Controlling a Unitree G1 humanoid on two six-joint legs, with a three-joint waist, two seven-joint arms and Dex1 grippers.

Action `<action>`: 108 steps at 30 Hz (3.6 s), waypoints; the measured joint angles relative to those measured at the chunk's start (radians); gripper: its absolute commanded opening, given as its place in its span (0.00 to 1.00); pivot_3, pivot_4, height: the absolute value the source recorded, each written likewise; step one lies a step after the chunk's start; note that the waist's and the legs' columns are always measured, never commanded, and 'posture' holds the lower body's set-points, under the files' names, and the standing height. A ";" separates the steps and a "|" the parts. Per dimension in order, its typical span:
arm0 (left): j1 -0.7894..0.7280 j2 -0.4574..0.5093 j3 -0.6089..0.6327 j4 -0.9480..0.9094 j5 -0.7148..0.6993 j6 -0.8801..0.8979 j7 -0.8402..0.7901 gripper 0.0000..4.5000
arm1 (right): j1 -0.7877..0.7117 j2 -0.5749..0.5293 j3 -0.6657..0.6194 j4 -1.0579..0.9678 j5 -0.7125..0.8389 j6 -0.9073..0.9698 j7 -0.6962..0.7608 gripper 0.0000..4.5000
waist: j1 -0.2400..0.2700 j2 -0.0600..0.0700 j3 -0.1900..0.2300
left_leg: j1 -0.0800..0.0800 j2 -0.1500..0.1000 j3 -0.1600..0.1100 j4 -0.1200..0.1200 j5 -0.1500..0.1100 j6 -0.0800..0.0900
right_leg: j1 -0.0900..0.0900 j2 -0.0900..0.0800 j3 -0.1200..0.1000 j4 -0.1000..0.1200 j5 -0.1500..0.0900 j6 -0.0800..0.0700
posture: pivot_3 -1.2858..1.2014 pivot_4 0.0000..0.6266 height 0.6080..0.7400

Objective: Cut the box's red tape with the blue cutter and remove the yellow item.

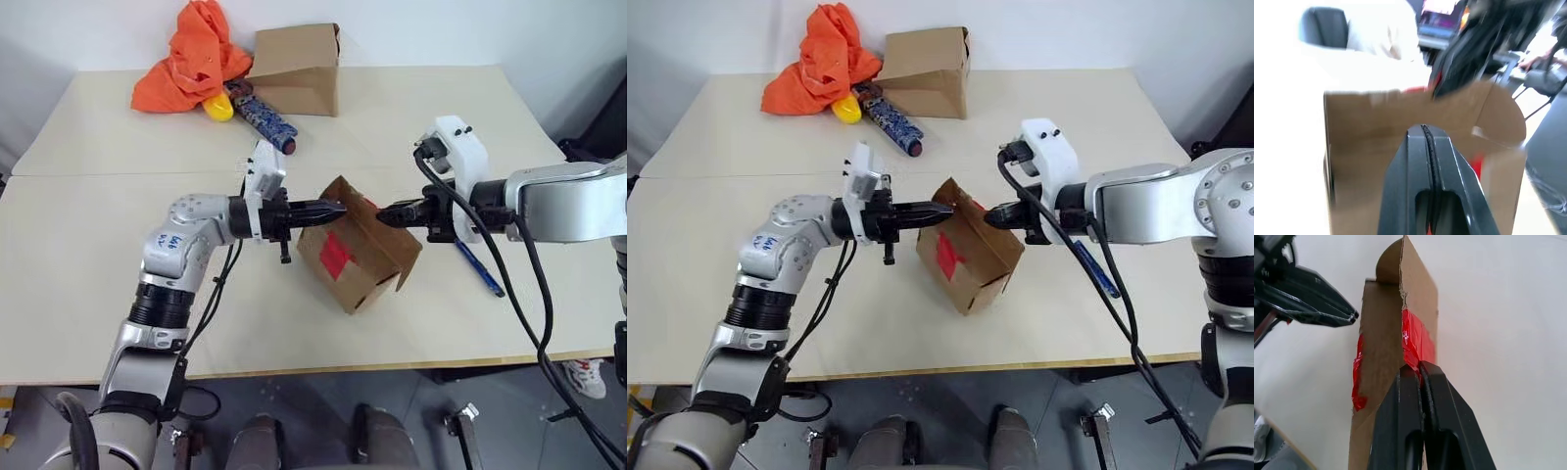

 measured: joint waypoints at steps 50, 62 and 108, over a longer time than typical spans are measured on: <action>0.072 0.180 -0.208 0.138 0.341 -0.212 -0.162 0.00 | 0.330 -0.092 -0.168 -0.063 0.003 -0.128 -0.198 0.01 | 0.028 0.000 0.000 | 0.003 0.000 -0.001 0.004 -0.001 0.002 | 0.006 -0.001 -0.001 -0.001 0.001 0.000 | 0.52 0.24 1.00; 0.067 0.150 -0.183 0.190 0.361 -0.209 -0.163 0.09 | 0.352 -0.075 -0.117 -0.091 -0.064 -0.125 -0.161 0.16 | 0.024 0.000 0.000 | 0.003 0.000 0.000 0.004 -0.001 0.003 | 0.006 -0.001 0.000 0.000 0.001 0.000 | 0.52 0.24 1.00; 0.063 0.188 -0.160 0.200 0.368 -0.195 -0.152 0.99 | 0.517 -0.190 -0.398 -0.078 -1.179 -0.168 0.900 1.00 | 0.021 0.000 0.000 | 0.002 -0.001 0.001 0.003 -0.001 0.003 | 0.003 -0.001 -0.001 -0.001 0.002 0.001 | 0.52 0.24 1.00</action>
